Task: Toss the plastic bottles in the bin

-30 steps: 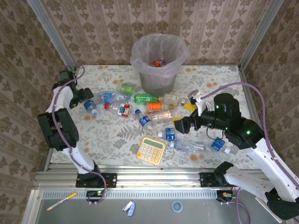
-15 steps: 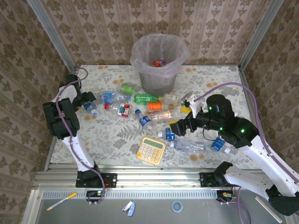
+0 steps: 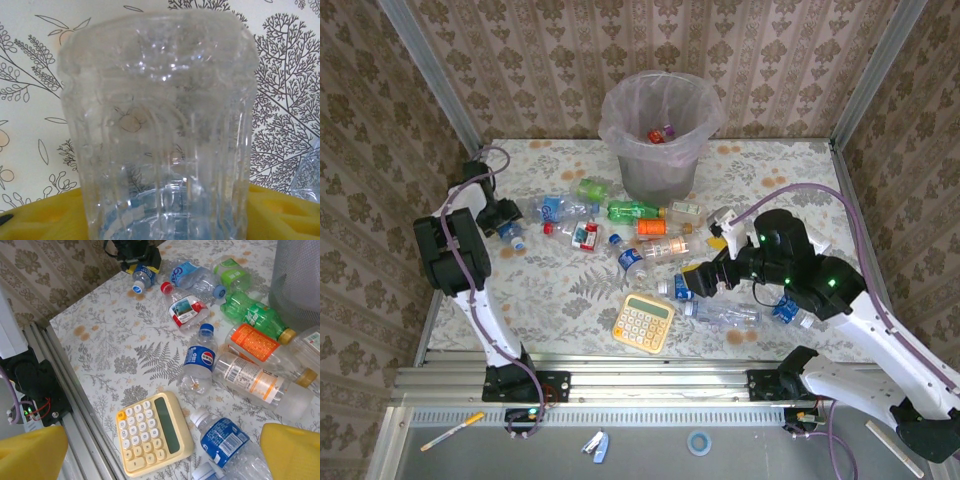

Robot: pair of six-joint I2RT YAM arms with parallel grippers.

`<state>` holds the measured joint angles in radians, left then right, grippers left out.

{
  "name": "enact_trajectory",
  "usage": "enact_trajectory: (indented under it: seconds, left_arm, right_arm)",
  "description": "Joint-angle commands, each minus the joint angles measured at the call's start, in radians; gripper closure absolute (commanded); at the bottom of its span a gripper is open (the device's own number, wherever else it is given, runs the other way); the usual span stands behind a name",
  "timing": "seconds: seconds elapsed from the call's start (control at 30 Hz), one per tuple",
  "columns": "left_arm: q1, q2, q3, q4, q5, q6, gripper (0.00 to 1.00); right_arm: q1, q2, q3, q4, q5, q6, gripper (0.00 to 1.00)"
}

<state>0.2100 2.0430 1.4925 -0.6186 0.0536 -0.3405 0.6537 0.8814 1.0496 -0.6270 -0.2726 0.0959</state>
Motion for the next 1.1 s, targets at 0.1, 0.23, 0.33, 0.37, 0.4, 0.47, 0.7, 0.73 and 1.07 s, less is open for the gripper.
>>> enact_trajectory:
  seconds: [0.1,0.23,0.33,0.37,0.4,0.47,0.7,0.73,1.07]
  left_arm:
    - [-0.016,0.012,-0.028,0.009,0.023,0.020,0.44]
    - [-0.024,-0.010,-0.039,0.018,0.032,0.029,0.48]
    - [-0.024,-0.032,-0.052,0.031,0.057,0.030,0.50]
    - [-0.027,-0.041,-0.057,0.037,0.060,0.033,0.50]
    - [-0.030,-0.050,-0.062,0.042,0.062,0.034,0.51]
    - [-0.034,-0.071,-0.074,0.060,0.073,0.043,0.52]
    - [-0.040,-0.132,-0.097,0.081,0.091,0.075,0.57]
    - [-0.040,-0.142,-0.100,0.085,0.092,0.078,0.57]
    - [-0.090,-0.305,-0.126,0.125,0.146,0.125,0.59]
  right_arm:
    - [0.009,-0.050,-0.019,-0.022,0.038,-0.016,0.00]
    - [0.009,-0.050,-0.025,-0.022,0.050,-0.018,0.00]
    - [0.009,-0.050,-0.029,-0.023,0.062,-0.018,0.00]
    - [0.009,-0.049,-0.031,-0.024,0.066,-0.018,0.00]
    - [0.009,-0.049,-0.033,-0.025,0.071,-0.018,0.00]
    - [0.009,-0.048,-0.037,-0.026,0.080,-0.018,0.00]
    - [0.009,-0.049,-0.049,-0.021,0.100,-0.015,0.00]
    - [0.009,-0.048,-0.049,-0.018,0.102,-0.015,0.00]
    - [0.009,-0.043,-0.050,-0.011,0.106,-0.006,0.00]
